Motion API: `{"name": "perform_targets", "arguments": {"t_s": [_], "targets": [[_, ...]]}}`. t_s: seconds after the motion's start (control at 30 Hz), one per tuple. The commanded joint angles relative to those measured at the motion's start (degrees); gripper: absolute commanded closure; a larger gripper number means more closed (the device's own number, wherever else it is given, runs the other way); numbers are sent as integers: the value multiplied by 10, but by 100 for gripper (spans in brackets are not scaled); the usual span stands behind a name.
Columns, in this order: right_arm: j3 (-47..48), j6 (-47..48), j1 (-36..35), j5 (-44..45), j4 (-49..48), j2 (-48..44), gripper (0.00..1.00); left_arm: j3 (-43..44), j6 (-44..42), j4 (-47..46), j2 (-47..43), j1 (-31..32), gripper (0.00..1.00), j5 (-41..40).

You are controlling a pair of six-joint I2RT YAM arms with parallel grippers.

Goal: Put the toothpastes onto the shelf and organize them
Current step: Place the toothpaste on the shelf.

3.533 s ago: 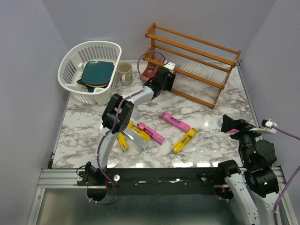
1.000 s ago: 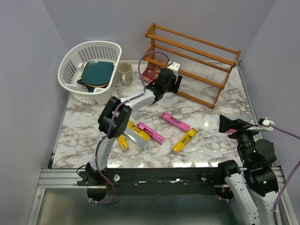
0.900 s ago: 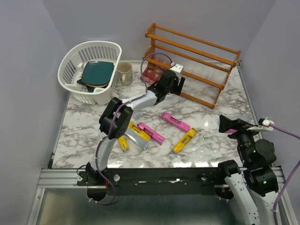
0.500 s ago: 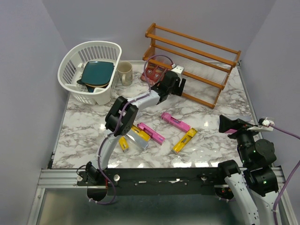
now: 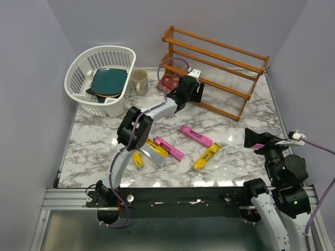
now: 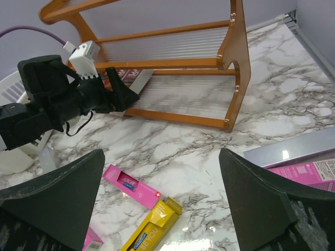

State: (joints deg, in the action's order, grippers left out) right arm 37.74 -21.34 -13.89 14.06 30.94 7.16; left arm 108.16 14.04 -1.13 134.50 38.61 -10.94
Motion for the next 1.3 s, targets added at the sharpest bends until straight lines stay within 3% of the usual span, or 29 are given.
{"name": "perform_targets", "arguments": {"t_s": [0.0, 0.37, 0.73, 1.27], "targets": [[-6, 6, -3, -5, -4, 7, 2, 6, 10, 6, 8, -8, 13, -33], [-6, 6, -3, -10, -4, 8, 2, -1, 13, 7, -5, -8, 13, -64], [-6, 6, -3, -12, -6, 11, 2, -76, -8, -62, -73, 22, 13, 0], [-7, 5, -3, -13, -6, 16, 2, 54, -27, 11, 35, 31, 12, -12]]}}
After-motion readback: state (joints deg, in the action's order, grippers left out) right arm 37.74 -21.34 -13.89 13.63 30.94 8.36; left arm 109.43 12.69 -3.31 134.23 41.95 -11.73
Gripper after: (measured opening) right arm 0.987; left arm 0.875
